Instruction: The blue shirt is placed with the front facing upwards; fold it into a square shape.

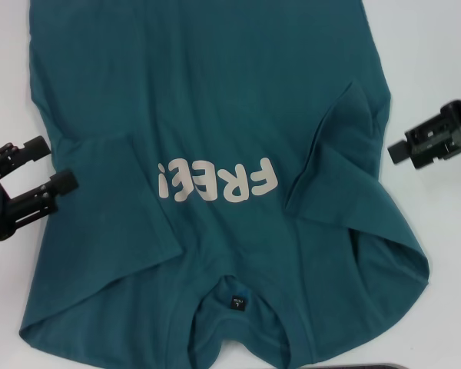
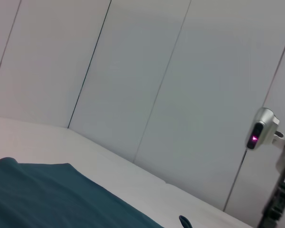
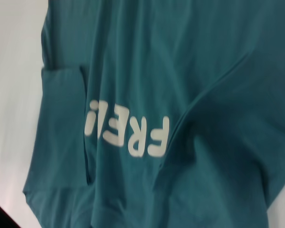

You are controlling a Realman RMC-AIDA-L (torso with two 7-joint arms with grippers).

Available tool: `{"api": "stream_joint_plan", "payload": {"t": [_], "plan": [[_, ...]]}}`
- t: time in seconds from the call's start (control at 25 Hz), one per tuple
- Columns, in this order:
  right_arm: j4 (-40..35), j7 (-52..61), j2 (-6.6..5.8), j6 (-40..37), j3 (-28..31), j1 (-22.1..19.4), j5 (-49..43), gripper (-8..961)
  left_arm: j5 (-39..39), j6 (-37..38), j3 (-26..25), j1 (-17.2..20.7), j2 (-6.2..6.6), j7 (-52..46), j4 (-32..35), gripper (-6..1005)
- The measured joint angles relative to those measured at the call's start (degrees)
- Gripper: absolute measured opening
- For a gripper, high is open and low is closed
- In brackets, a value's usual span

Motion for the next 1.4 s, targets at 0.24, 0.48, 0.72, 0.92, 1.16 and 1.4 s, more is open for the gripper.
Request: {"api": "stream_joint_plan", "payload": {"t": [0.24,0.48,0.72,0.92,1.16,1.4], "plan": [[-0.7,-1.6,0.95,-1.2,-1.8,-0.2,-1.9,651,-0.4,-0.4,0.0,0.0,0.18,-0.1,0.0,813],[-0.8,-1.5,1.89,-0.9,-5.2,0.3,-5.3,650,-1.4,-0.4,0.0,0.1,0.19,-0.1,0.2,813],[-0.8,-1.3,3.81,0.2,-5.5,1.1,-8.9,649,-1.6,-0.7,0.0,0.1,0.18,-0.1,0.3,812],[-0.8,-1.3,6.0,0.8,-5.7,2.0,-12.1,648,-1.6,-0.8,0.0,0.2,0.18,-0.1,0.3,812],[-0.6,-1.6,7.46,1.0,-5.7,3.4,-13.5,647,-1.6,-1.2,0.0,0.3,0.18,-0.1,0.3,812],[-0.2,-3.5,7.8,1.3,-5.0,4.2,-8.9,646,-1.7,-1.5,0.0,0.3,0.18,-0.1,0.4,812]]}}
